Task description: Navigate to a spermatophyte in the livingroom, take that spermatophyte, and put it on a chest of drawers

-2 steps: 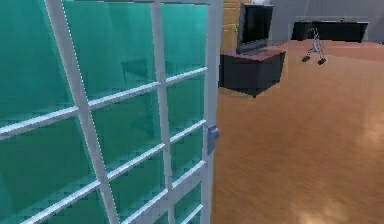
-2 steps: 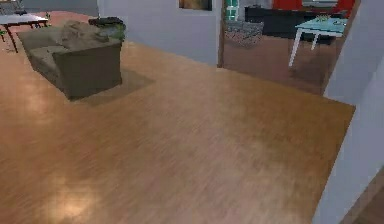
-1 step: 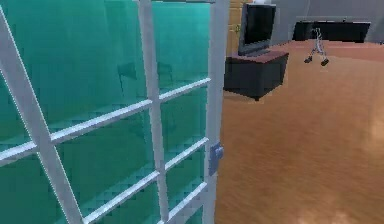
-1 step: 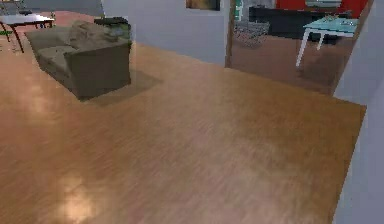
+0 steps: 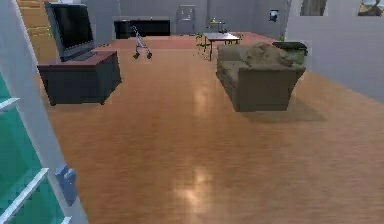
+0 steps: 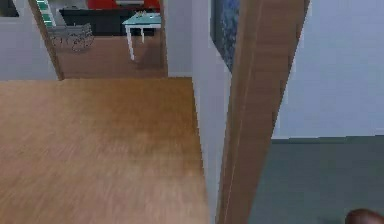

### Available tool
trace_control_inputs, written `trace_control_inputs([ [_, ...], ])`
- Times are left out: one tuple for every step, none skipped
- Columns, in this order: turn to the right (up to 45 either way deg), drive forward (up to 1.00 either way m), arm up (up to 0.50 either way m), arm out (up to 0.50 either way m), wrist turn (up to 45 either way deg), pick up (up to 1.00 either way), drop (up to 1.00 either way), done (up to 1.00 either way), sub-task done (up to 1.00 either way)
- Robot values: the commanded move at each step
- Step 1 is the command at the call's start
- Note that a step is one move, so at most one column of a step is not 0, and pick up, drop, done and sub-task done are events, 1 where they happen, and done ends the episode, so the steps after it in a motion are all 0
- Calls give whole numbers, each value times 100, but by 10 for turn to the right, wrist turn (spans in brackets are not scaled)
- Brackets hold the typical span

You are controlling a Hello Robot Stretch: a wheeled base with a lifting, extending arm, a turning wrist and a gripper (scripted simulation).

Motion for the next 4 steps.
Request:
trace_control_inputs([
  [360, 0, 0, 0, 0, 0, 0, 0, 0],
  [0, 35, 0, 0, 0, 0, 0, 0, 0],
  [300, 0, 0, 0, 0, 0, 0, 0, 0],
  [0, 100, 0, 0, 0, 0, 0, 0, 0],
])
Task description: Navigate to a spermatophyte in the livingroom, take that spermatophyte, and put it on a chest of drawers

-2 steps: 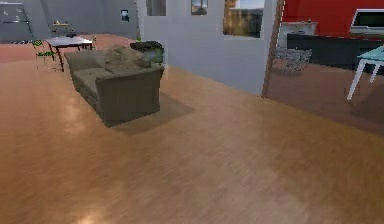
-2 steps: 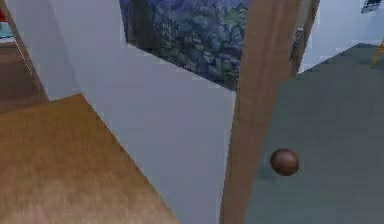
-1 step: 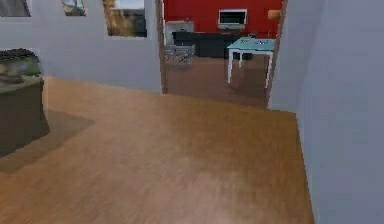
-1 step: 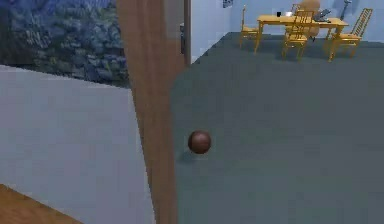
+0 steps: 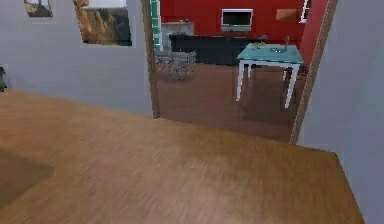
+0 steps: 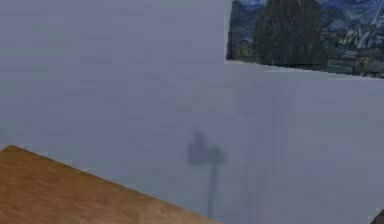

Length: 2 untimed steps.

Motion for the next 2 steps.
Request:
trace_control_inputs([
  [30, 0, 0, 0, 0, 0, 0, 0, 0],
  [0, 100, 0, 0, 0, 0, 0, 0, 0],
])
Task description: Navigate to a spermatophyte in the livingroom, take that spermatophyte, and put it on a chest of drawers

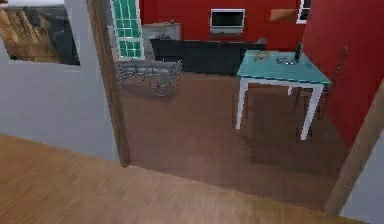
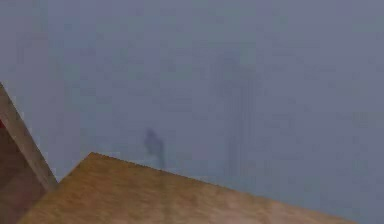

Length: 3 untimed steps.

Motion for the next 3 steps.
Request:
trace_control_inputs([
  [0, 100, 0, 0, 0, 0, 0, 0, 0],
  [0, 100, 0, 0, 0, 0, 0, 0, 0],
  [0, 20, 0, 0, 0, 0, 0, 0, 0],
])
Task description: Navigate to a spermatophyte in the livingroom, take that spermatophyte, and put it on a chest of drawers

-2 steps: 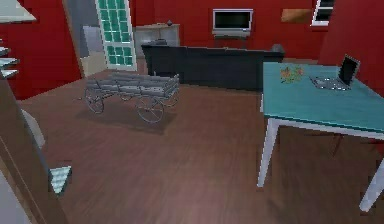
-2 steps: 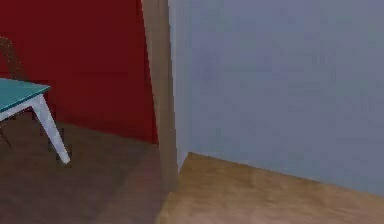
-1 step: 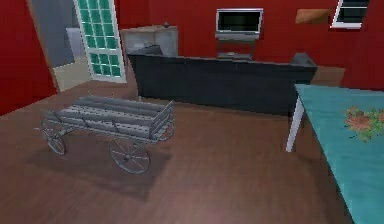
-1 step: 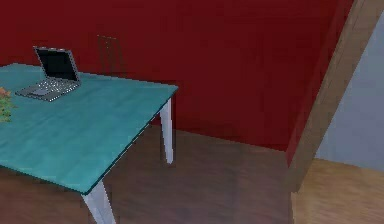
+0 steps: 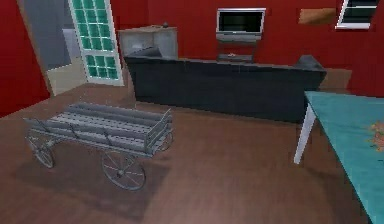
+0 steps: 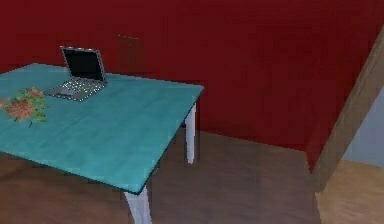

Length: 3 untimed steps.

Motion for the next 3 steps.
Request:
trace_control_inputs([
  [150, 0, 0, 0, 0, 0, 0, 0, 0],
  [0, 40, 0, 0, 0, 0, 0, 0, 0],
  [-390, 0, 0, 0, 0, 0, 0, 0, 0],
])
